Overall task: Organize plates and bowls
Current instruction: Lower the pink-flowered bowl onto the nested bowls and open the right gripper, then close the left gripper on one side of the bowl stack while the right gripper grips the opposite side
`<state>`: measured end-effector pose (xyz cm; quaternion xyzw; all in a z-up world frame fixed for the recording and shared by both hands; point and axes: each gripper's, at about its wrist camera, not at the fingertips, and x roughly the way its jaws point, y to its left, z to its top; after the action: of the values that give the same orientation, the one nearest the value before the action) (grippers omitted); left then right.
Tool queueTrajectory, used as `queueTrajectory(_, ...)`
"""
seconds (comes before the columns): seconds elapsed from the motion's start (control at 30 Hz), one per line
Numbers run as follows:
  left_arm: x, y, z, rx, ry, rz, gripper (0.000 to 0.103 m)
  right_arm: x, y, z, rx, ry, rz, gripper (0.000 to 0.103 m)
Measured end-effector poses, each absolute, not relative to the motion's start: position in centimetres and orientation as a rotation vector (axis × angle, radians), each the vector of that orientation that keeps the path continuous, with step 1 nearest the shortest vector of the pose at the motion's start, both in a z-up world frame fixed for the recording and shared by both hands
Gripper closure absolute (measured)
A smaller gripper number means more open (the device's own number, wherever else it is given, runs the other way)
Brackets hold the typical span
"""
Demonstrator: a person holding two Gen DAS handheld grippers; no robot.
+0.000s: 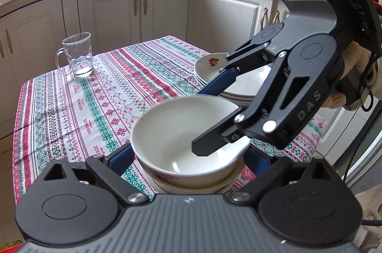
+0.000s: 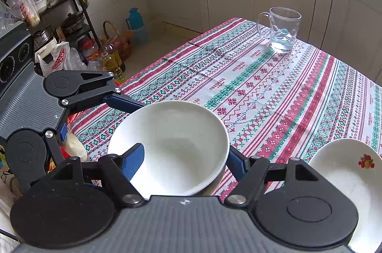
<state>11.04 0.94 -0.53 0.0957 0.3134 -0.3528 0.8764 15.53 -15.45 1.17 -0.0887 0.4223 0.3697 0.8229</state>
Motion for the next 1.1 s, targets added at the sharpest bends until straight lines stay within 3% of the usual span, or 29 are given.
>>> queueTrajectory(0.37,9.6,2.2,-0.1,0.239,0.628,-0.748,0.004,13.9,-15.7,1.4,-0.187,0.846,0.774,0.008)
queueTrajectory(0.6,8.6,3.3,-0.4,0.255,0.585,-0.747,0.004,12.3,-16.3,0.8,-0.191,0.811,0.724,0.006)
queueTrajectory(0.67,8.4,3.7,-0.5,0.261,0.593,-0.75,0.004,11.7,-16.8,1.3,-0.186,0.78,0.718,0.0)
queueTrajectory(0.87,8.4,3.9,-1.6,0.318,0.629,-0.725,0.004,9.1,-17.7,1.7,-0.236,0.723,0.753,0.0)
queueTrajectory(1.1,9.1,3.5,-4.0,0.361,0.67,-0.73,0.004,7.9,-17.2,-1.7,-0.312,0.778,0.717,0.0)
